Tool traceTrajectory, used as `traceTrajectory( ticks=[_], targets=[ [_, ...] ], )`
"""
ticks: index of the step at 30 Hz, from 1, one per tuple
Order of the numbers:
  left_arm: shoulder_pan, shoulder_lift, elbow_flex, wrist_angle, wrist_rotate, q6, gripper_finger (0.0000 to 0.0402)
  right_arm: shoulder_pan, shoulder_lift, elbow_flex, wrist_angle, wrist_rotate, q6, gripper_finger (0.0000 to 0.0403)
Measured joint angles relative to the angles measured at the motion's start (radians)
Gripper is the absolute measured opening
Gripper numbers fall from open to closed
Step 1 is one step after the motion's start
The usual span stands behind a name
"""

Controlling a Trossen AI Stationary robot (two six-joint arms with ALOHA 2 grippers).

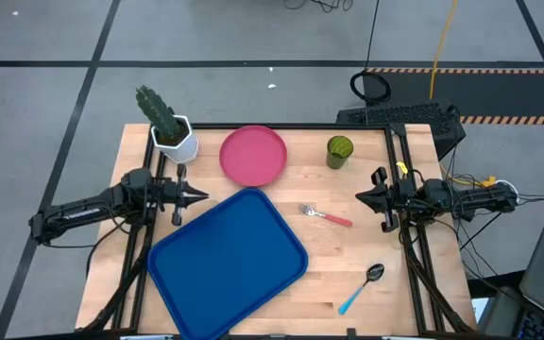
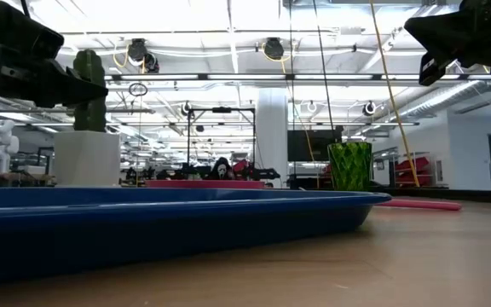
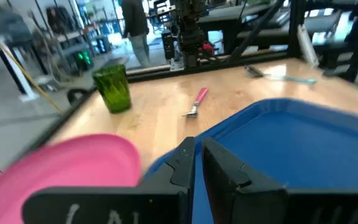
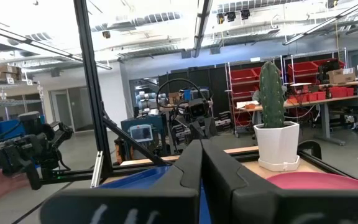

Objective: Pick and place plate/cup/fork/spoon on tray
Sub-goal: Put the pink plate on the center of the blue serving tray

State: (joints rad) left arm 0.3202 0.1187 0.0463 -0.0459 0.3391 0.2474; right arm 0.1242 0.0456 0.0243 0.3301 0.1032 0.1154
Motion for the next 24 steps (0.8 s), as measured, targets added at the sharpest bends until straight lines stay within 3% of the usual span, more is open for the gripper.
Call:
traceTrajectory(
  ticks=[9, 14, 20, 24],
  targets=[
    [0.0, 0.0, 0.0, 0.01, -0.001, 0.005, 0.0033, 0.0, 0.0, 0.0, 0.0, 0.0, 0.0, 0.0],
    [-0.003, 0.0, 0.0, 0.04, 0.0, -0.31, 0.0033, 0.0, 0.0, 0.0, 0.0, 0.0, 0.0, 0.0],
    [-0.003, 0.0, 0.0, 0.219, -0.002, -0.642, 0.0033, 0.0, 0.0, 0.0, 0.0, 0.0, 0.0, 0.0],
    [-0.003, 0.0, 0.0, 0.285, -0.004, -0.722, 0.0033, 0.0, 0.0, 0.0, 0.0, 0.0, 0.0, 0.0]
  ],
)
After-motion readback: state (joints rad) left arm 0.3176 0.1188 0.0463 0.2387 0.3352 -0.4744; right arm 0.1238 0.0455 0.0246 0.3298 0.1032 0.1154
